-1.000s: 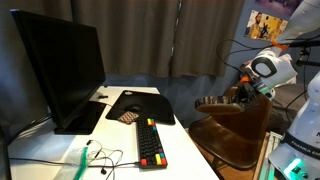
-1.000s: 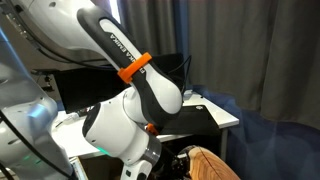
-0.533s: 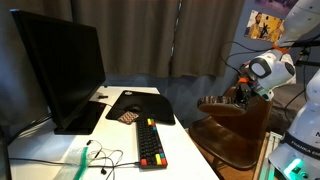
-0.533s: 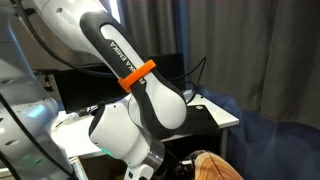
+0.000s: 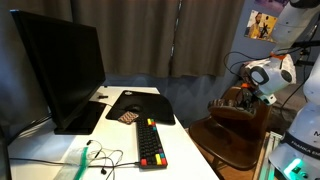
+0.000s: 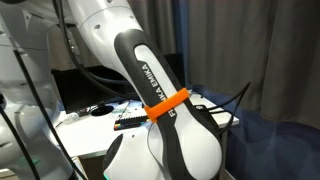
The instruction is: Put the cushion on the brown chair
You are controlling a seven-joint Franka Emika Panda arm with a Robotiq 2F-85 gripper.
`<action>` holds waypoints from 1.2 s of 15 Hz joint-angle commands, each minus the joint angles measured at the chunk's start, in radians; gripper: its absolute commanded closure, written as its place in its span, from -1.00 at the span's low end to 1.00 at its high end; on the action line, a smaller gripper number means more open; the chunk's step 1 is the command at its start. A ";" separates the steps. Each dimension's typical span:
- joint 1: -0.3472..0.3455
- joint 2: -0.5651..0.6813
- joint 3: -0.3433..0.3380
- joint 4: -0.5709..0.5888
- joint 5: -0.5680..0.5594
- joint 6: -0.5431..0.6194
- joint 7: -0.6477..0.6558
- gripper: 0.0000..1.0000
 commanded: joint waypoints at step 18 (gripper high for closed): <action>0.529 -0.008 -0.346 -0.147 -0.399 0.135 0.070 -1.00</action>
